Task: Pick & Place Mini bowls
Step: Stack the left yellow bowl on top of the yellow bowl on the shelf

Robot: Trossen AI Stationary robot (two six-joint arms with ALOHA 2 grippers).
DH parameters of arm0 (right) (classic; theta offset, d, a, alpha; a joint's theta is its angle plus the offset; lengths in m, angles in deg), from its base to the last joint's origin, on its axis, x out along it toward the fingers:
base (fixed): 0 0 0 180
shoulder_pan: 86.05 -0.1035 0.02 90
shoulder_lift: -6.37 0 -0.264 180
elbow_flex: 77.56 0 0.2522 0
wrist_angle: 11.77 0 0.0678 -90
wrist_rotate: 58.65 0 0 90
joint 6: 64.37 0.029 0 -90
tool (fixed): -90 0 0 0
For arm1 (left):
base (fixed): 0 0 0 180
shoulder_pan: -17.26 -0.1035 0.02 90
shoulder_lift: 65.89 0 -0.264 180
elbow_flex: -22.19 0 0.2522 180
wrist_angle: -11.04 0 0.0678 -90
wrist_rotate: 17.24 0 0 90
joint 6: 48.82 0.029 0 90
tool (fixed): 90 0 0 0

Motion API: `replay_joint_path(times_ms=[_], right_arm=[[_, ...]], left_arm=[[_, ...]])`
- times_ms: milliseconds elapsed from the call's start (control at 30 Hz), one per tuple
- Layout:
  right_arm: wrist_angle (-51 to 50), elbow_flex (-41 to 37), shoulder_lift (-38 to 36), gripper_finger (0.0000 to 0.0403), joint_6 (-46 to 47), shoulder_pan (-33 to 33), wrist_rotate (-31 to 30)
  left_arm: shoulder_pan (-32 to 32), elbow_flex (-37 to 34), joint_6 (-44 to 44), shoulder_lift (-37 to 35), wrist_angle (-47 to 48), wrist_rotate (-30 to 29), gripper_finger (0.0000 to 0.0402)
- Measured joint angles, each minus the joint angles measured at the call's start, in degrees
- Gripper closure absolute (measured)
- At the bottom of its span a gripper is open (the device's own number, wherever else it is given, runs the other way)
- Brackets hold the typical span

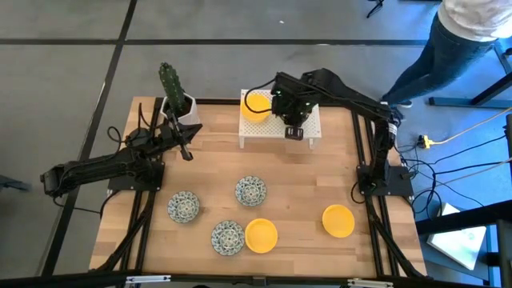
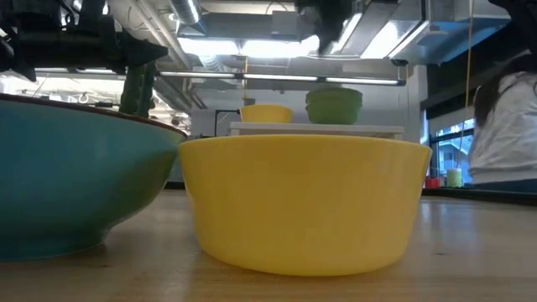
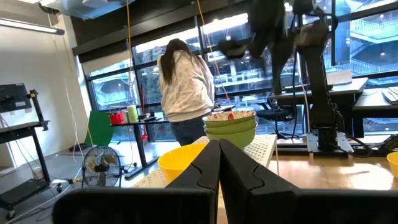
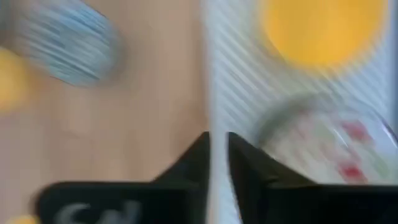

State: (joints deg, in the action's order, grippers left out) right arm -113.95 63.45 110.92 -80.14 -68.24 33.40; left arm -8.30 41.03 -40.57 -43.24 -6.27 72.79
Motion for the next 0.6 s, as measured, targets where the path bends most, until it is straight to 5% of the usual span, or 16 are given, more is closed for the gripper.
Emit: replay_joint_path(times_ms=[67,233,600], right_arm=[[2.14,2.30,-1.72,0.0390,-0.93,-1.17,7.13],[6.08,4.64,-7.21,0.0387,-2.63,-3.55,20.67],[12.20,-6.82,-22.41,0.0392,4.85,-3.57,19.59]], left_arm=[[0.01,0.00,0.00,-0.01,0.05,0.00,0.0397],[0.00,0.00,0.00,0.00,0.07,0.00,0.0394],[0.00,0.00,-0.02,-0.02,0.84,0.00,0.0396]])
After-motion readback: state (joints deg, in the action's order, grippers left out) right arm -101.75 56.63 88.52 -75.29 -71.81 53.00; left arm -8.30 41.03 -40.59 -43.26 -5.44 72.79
